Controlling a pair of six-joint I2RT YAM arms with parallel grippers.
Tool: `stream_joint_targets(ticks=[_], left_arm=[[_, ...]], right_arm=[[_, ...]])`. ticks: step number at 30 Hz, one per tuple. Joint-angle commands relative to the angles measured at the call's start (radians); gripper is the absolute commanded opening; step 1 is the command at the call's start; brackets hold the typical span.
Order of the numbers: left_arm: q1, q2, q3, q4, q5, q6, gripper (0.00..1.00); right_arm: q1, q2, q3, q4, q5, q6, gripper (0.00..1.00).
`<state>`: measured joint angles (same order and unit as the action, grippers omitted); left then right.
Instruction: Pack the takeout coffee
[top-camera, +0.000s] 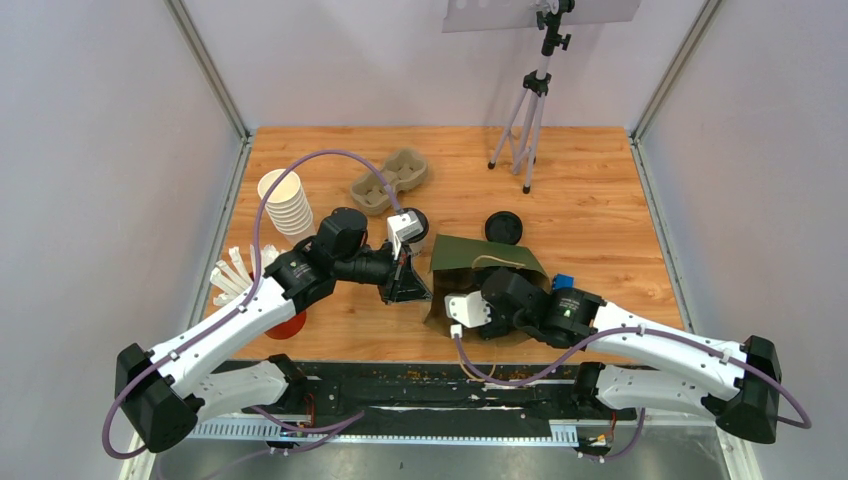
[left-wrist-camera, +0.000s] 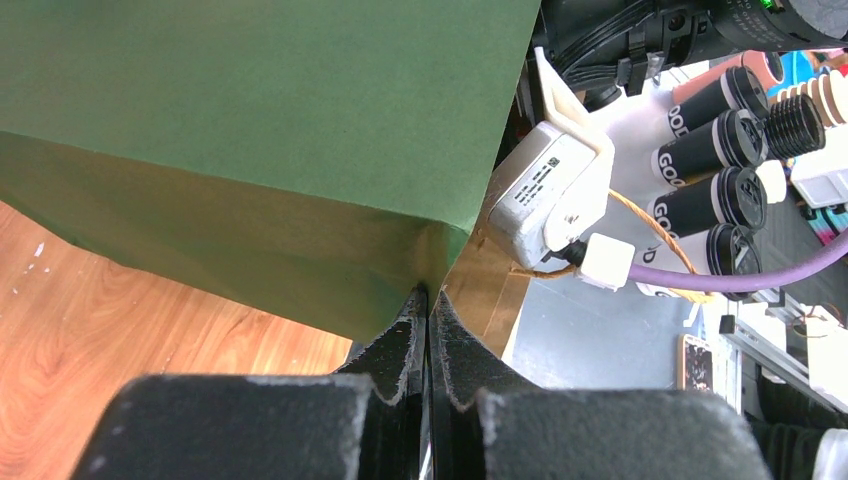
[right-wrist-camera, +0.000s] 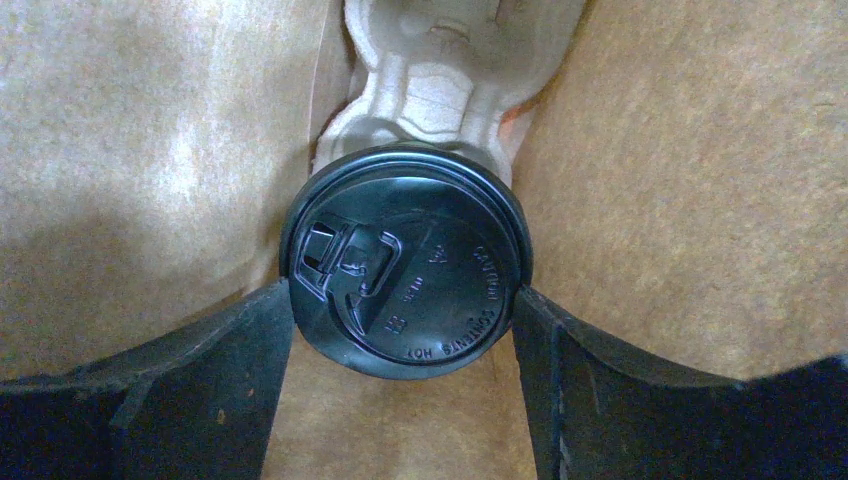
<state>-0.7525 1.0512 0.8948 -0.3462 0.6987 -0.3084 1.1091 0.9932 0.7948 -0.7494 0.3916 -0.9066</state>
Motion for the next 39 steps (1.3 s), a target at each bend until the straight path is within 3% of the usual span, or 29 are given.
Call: stream_joint_targets(ticks=[1, 39], left_arm=[[-0.004, 0.0, 0.011, 0.047, 0.022, -0.004, 0.05], [-0.005, 0.011, 0.01, 0.053, 0.047, -0.011, 0.04]], right_arm=[[-0.005, -0.016, 0.055, -0.024, -0.005, 0.022, 0.61], [-0.055, 0.025, -0.056, 0.058, 0.015, 0.047, 0.67]])
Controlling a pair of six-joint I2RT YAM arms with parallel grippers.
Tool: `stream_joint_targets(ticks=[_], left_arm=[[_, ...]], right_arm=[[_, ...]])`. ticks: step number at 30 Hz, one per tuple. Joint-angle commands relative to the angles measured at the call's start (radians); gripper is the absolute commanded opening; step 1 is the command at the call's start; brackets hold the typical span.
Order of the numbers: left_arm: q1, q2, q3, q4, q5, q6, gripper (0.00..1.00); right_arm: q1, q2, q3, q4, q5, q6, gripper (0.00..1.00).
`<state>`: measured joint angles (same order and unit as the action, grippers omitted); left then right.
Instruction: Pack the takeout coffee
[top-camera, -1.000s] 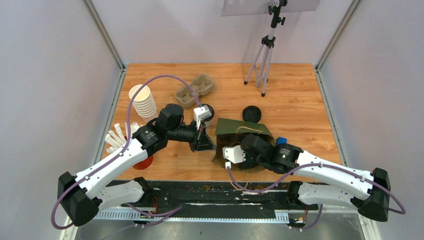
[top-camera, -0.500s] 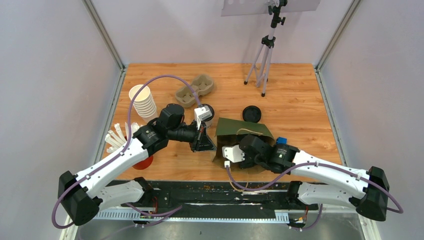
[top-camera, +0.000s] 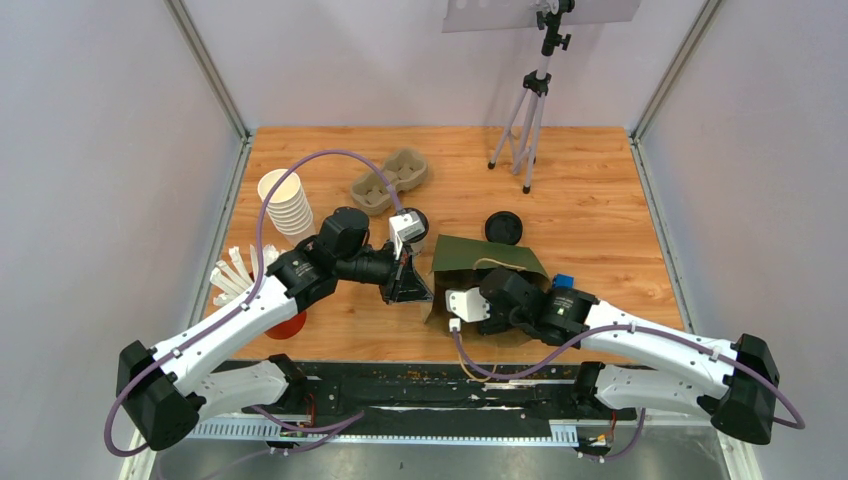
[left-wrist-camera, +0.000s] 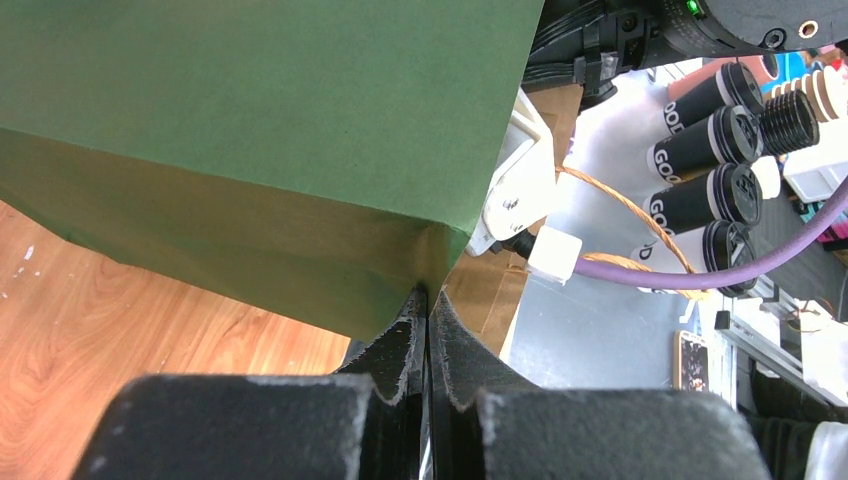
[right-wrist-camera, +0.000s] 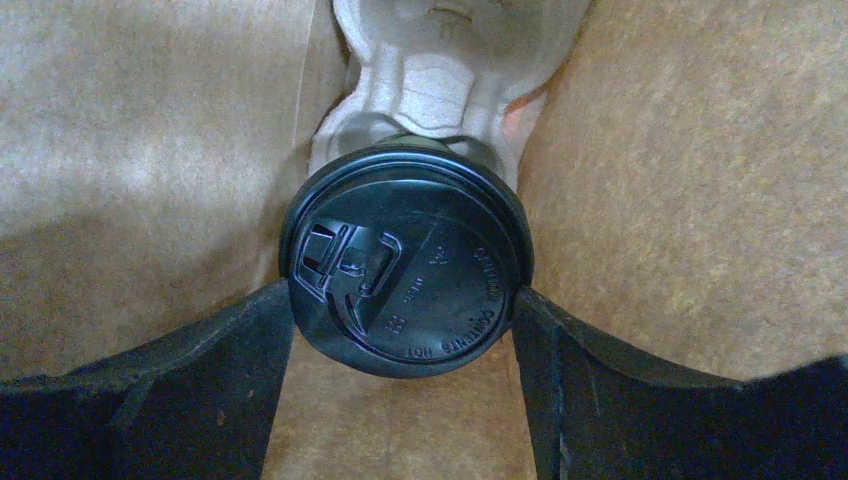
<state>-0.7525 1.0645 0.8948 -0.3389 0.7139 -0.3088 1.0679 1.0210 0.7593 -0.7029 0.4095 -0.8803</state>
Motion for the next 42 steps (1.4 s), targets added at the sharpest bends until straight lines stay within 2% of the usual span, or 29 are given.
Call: stream_joint_targets(ticks=[1, 20, 28, 42], left_arm=[[-0.005, -0.002, 0.01, 0.045, 0.032, -0.01, 0.04], [-0.005, 0.003, 0.014, 0.039, 0.025, -0.012, 0.04], [-0.005, 0.009, 0.018, 0.038, 0.026, -0.006, 0.04], [-0.007, 0.021, 0.03, 0.039, 0.019, -0.005, 0.05]], right_arm=[[-0.015, -0.001, -0.021, 0.013, -0.004, 0.02, 0.67], [-0.044, -0.034, -0.057, 0.017, -0.02, 0.022, 0.67], [-0.045, -0.043, -0.005, -0.013, -0.026, 0.018, 0.68], [-0.043, -0.015, 0.068, -0.023, -0.056, -0.029, 0.78]])
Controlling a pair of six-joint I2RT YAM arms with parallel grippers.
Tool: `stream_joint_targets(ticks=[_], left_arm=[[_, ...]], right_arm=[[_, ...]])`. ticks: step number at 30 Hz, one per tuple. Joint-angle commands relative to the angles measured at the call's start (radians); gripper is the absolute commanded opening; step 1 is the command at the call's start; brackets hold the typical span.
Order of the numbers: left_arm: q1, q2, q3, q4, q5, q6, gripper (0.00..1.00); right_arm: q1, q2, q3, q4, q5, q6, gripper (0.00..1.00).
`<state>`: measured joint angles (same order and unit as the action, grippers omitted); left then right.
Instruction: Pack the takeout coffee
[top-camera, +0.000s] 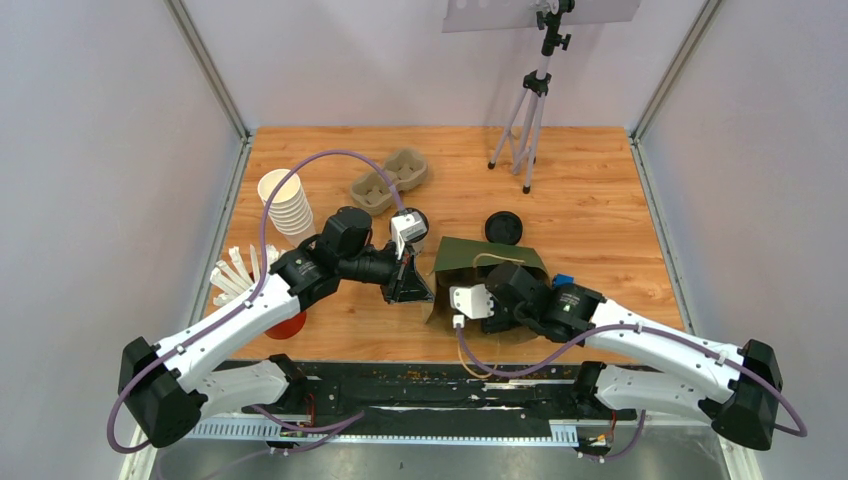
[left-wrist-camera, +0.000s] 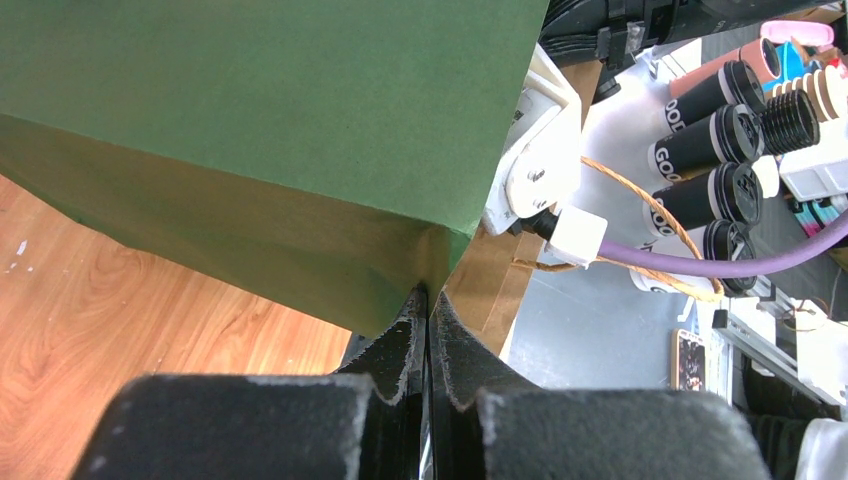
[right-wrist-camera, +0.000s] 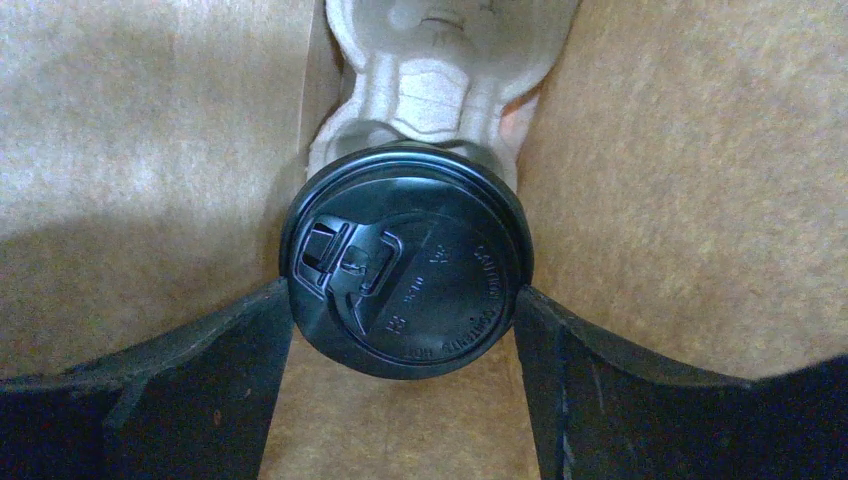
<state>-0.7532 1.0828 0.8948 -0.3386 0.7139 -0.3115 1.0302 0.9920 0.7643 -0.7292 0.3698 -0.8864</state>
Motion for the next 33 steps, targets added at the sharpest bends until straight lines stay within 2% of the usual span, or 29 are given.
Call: stream_joint_targets(ticks=[1, 15, 21, 27, 33], left_arm=[[-0.006, 0.006, 0.034, 0.039, 0.019, -0.003, 0.05], [-0.006, 0.006, 0.043, 0.029, 0.015, 0.003, 0.05], [-0.006, 0.005, 0.042, 0.028, 0.015, 0.004, 0.05], [-0.006, 0.004, 0.041, 0.029, 0.015, 0.003, 0.04], [-0.007, 0.002, 0.036, 0.026, 0.015, 0.003, 0.04]], right_arm=[[-0.006, 0.021, 0.071, 0.003, -0.017, -0.024, 0.79], [-0.005, 0.032, 0.116, -0.004, -0.026, -0.021, 0.89], [0.001, 0.017, 0.157, -0.035, -0.076, -0.024, 0.89], [0.014, 0.007, 0.165, -0.05, -0.143, -0.014, 0.81], [0.017, 0.016, 0.162, -0.042, -0.168, 0.004, 0.67]])
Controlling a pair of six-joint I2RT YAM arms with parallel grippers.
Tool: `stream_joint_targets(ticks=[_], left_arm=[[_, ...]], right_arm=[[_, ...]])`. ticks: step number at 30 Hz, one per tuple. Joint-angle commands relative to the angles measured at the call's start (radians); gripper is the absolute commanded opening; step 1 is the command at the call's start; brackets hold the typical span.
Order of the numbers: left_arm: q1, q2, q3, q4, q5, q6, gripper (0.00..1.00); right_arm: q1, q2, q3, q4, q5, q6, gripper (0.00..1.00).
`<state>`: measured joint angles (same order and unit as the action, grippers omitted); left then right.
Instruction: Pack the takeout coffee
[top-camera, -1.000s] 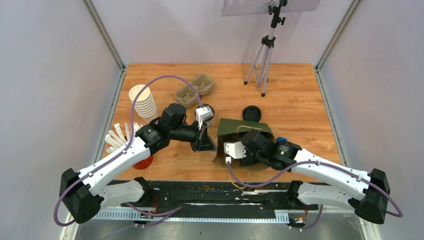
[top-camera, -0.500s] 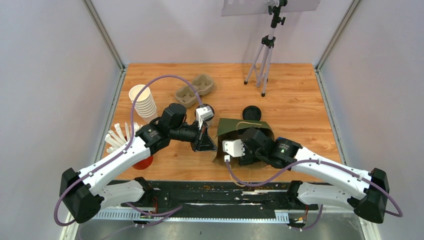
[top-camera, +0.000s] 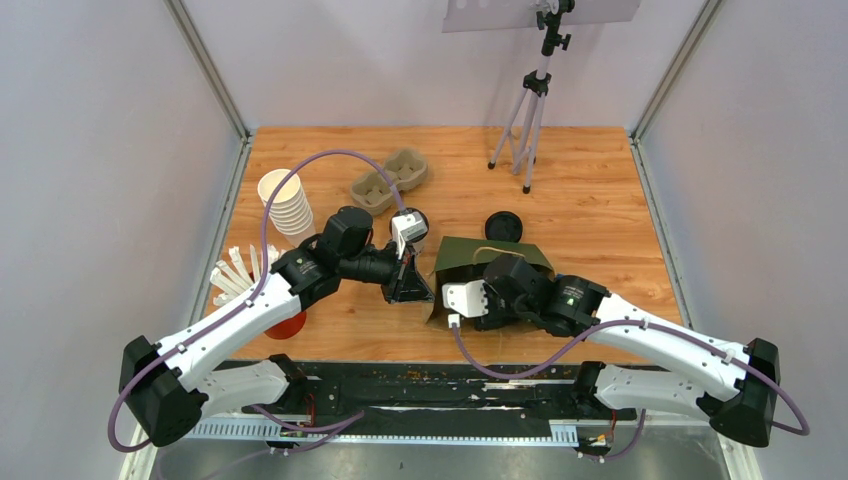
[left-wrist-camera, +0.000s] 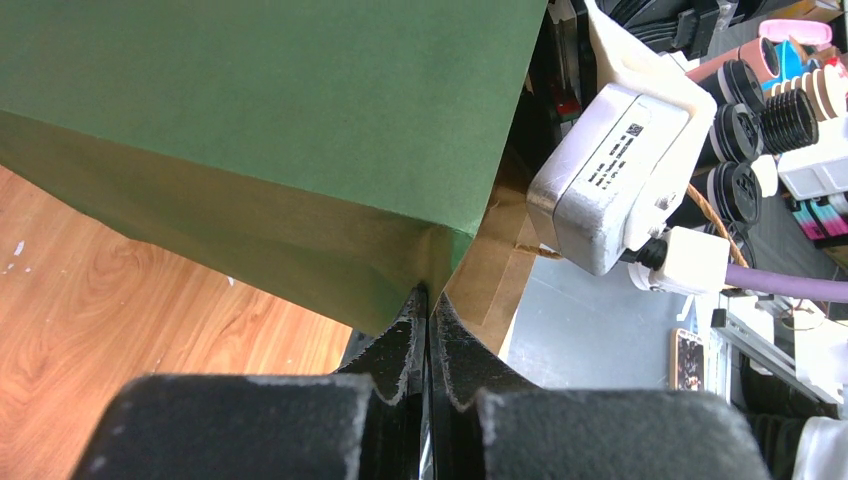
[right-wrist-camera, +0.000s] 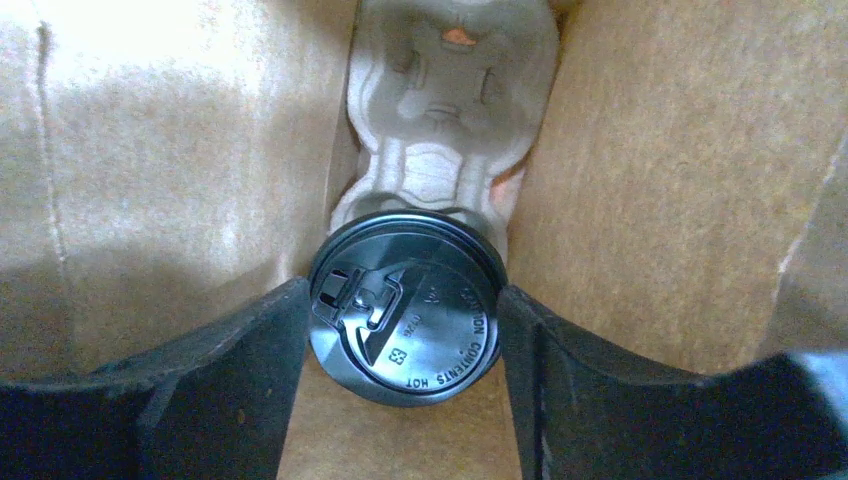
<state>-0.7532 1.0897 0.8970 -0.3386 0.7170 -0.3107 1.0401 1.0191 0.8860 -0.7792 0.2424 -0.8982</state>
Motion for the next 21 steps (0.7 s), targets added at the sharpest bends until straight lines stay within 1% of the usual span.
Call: stream_joint_targets(ticks=[1, 4, 9, 13, 16, 21], left_arm=[[-0.008, -0.005, 0.034, 0.025, 0.013, 0.002, 0.04], [-0.008, -0.006, 0.034, 0.023, 0.012, 0.001, 0.04], [-0.008, -0.008, 0.031, 0.016, 0.012, 0.001, 0.04], [-0.008, -0.011, 0.031, 0.013, 0.014, -0.002, 0.04], [-0.008, -0.01, 0.03, 0.013, 0.015, -0.002, 0.04], [-0.008, -0.002, 0.032, 0.013, 0.023, -0.002, 0.04]], right_arm=[[0.007, -0.01, 0.038, 0.012, -0.038, 0.02, 0.65], [0.006, -0.009, 0.027, 0.034, -0.028, 0.034, 0.53], [0.005, -0.025, -0.03, 0.092, 0.018, 0.045, 0.45], [-0.007, -0.029, -0.063, 0.113, 0.016, 0.054, 0.38], [-0.019, -0.032, -0.085, 0.131, 0.025, 0.061, 0.36], [-0.035, -0.045, -0.121, 0.152, 0.038, 0.069, 0.35]])
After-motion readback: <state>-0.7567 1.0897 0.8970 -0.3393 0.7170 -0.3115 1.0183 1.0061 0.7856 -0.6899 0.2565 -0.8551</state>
